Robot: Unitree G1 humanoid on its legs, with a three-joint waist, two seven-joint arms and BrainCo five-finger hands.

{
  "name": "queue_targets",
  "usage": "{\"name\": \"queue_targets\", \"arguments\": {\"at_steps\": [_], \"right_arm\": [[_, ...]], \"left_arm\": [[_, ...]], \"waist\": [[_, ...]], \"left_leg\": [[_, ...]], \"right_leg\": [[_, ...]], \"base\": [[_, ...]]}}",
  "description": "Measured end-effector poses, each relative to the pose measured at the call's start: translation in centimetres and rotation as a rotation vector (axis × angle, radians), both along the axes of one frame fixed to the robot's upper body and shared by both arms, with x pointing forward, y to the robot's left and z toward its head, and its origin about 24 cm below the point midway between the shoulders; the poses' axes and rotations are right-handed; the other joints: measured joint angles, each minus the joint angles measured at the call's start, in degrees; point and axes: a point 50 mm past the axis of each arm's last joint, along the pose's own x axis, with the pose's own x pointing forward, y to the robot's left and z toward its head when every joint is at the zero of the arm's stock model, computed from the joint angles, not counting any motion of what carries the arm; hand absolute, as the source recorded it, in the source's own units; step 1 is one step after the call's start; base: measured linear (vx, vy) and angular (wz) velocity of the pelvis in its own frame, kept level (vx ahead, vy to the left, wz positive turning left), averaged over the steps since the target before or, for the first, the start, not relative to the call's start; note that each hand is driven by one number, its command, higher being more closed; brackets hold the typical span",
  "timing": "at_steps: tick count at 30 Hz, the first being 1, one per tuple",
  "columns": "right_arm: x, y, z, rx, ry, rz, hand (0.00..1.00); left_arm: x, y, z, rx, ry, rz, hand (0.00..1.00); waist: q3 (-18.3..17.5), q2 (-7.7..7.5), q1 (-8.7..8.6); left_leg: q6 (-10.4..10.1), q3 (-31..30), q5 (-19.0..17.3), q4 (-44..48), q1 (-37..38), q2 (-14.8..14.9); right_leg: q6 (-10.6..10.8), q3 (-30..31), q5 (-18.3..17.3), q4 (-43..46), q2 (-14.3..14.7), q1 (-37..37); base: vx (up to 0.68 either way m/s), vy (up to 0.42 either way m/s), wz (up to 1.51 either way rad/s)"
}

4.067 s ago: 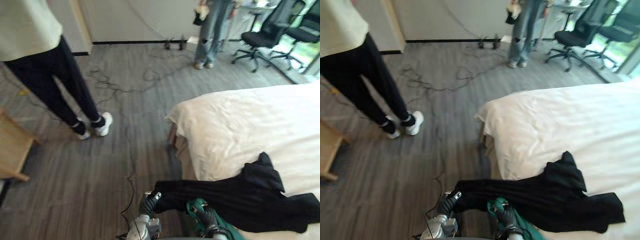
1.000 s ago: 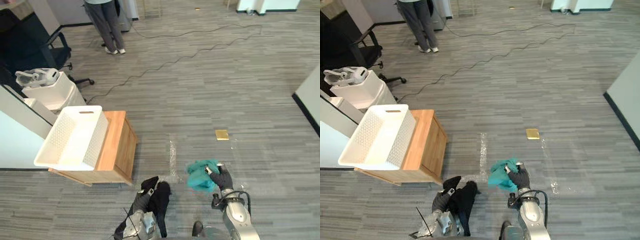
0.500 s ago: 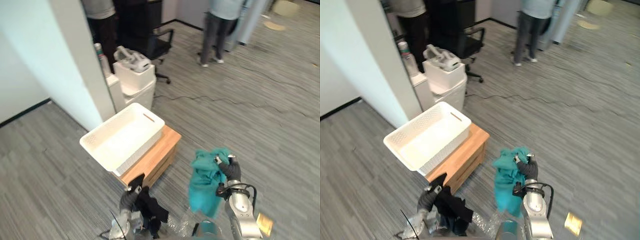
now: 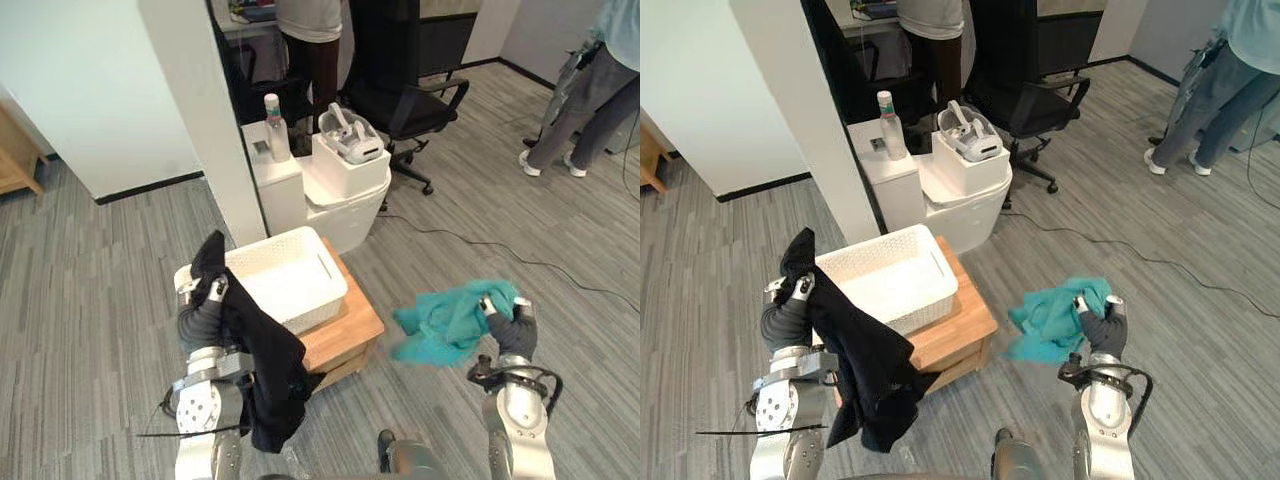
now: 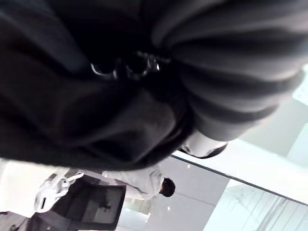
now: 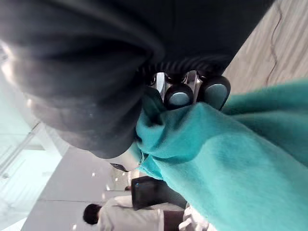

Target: Tidy the bed and pick cloth on bed and put in laundry

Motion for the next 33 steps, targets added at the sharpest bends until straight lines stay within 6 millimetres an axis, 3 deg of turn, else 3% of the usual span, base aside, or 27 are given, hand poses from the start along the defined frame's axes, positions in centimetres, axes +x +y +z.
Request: {"name": "queue_targets", "arguments": {"at_steps": [2, 3, 4, 6, 8, 11, 14, 17, 20, 23, 25, 29, 31, 33], "right_arm": [[0.1, 0.1, 0.5, -0.003, -0.028, 0.007, 1.00], [0.5, 0.2, 1.0, -0.016, -0.048, 0.024, 1.00], [1.1, 0.1, 1.7, -0.037, -0.076, 0.036, 1.00], [1.8, -0.3, 2.8, -0.073, -0.114, 0.046, 1.00], [2.2, -0.2, 3.4, -0.081, -0.139, 0.053, 1.00], [2.3, -0.8, 3.6, -0.107, -0.144, 0.038, 1.00], [2.5, -1.8, 4.5, -0.139, -0.170, -0.007, 1.00], [3.5, -2.0, 5.5, -0.175, -0.204, 0.002, 1.00], [4.9, -1.5, 7.6, -0.223, -0.276, 0.026, 1.00], [6.2, -0.6, 9.9, -0.250, -0.359, 0.072, 1.00], [6.8, 0.6, 10.8, -0.256, -0.395, 0.119, 1.00], [9.7, 5.6, 13.2, -0.305, -0.463, 0.324, 1.00], [10.8, 7.3, 14.6, -0.349, -0.493, 0.394, 1.00], [12.0, 8.7, 16.2, -0.406, -0.515, 0.447, 1.00]], "left_arm": [[0.0, 0.0, 0.0, -0.007, 0.000, 0.007, 1.00], [-0.3, 0.4, -0.2, -0.013, 0.004, 0.024, 1.00], [-0.4, 0.9, -0.2, -0.015, 0.002, 0.041, 1.00], [-0.5, 1.5, -0.1, -0.002, -0.002, 0.061, 1.00], [-0.6, 2.2, 0.0, 0.014, 0.000, 0.084, 1.00], [-0.6, 2.9, 0.4, 0.077, -0.007, 0.064, 1.00], [-0.5, 3.3, 0.7, 0.118, -0.015, 0.040, 1.00], [-0.3, 3.7, 1.1, 0.165, -0.021, 0.025, 1.00], [0.0, 4.4, 1.9, 0.201, -0.047, 0.029, 1.00], [0.3, 4.4, 2.2, 0.164, -0.074, 0.020, 1.00], [0.4, 4.5, 2.3, 0.149, -0.083, 0.017, 1.00], [0.5, 4.9, 2.6, 0.120, -0.099, 0.016, 1.00], [0.5, 5.0, 2.6, 0.100, -0.107, 0.014, 1.00], [0.9, 5.2, 2.1, 0.057, -0.091, 0.013, 1.00]], "waist": [[0.0, -0.10, -0.82], [0.3, -0.55, -0.56], [0.2, -0.52, 0.03], [-0.1, 0.11, 0.81], [-0.2, -0.88, 2.12], [-1.4, -3.42, 1.78], [-1.5, -3.65, 0.79], [-1.4, -3.97, 0.39], [-1.6, -5.33, 0.09], [-1.5, -5.08, 0.03], [-1.3, -4.85, 0.07], [-1.4, -4.23, 0.49], [-0.9, -3.47, 1.39], [0.3, -2.97, 2.87]], "left_leg": [[1.2, 6.9, 0.6, 3.5, -1.2, 1.1], [2.1, 12.2, 0.0, 5.2, -1.4, 1.3], [2.7, 13.6, -0.3, 5.2, -2.0, 0.2], [2.5, 12.5, -0.1, 2.8, -2.4, -2.8], [2.3, 12.1, 0.7, 0.7, -3.0, -5.9], [3.6, 9.7, 3.5, -4.6, -3.0, -10.6], [3.8, 7.5, 4.2, -6.9, -2.1, -11.5], [4.3, 6.6, 5.8, -9.8, 0.1, -11.5], [4.9, 6.5, 7.3, -10.9, 0.3, -12.2], [5.1, 6.7, 7.8, -11.1, -1.1, -12.4], [5.0, 6.8, 8.0, -11.4, -0.5, -12.4], [3.4, 7.8, 7.3, -12.6, 0.3, -10.3], [2.9, 6.9, 3.9, -4.1, -3.7, -6.3], [4.4, 6.5, 1.4, 9.6, -7.6, -1.8]], "right_leg": [[-0.1, -3.7, 0.1, -2.1, -1.4, 3.5], [-0.1, -5.1, 0.1, -3.0, -2.6, 5.5], [-0.1, -6.3, 0.1, -3.7, -4.1, 6.4], [1.1, -7.1, 0.8, -4.2, -6.0, 6.1], [2.4, -7.2, 3.0, -7.3, -8.4, 6.8], [2.1, -8.8, 4.9, -10.7, -11.6, 8.6], [2.0, -9.0, 5.2, -4.3, -12.7, 6.9], [0.3, -6.8, 6.5, 5.7, -13.0, 2.9], [0.1, -7.2, 7.5, 3.7, -13.6, 2.8], [0.9, -7.8, 10.3, -3.6, -13.1, 4.8], [2.5, -7.9, 11.7, -7.0, -12.8, 6.9], [2.2, -8.6, 12.7, -12.7, -10.0, 10.2], [1.1, -9.2, 11.5, -14.4, -7.5, 11.2], [1.4, -11.9, 5.8, -14.7, -5.5, 14.8]], "base": [[0.09, -0.115, 1.11], [0.04, 0.015, 0.95], [0.03, 0.043, 0.77], [-0.06, 0.148, 0.54], [-0.08, 0.177, 0.33], [-0.04, 0.164, 0.53], [-0.03, 0.140, 0.48], [-0.05, 0.091, 0.20], [0.00, 0.009, -0.01], [-0.02, 0.027, -0.08], [-0.02, 0.012, -0.04], [-0.05, -0.040, -0.11], [0.00, -0.128, 0.02], [0.06, -0.156, 0.36]]}}
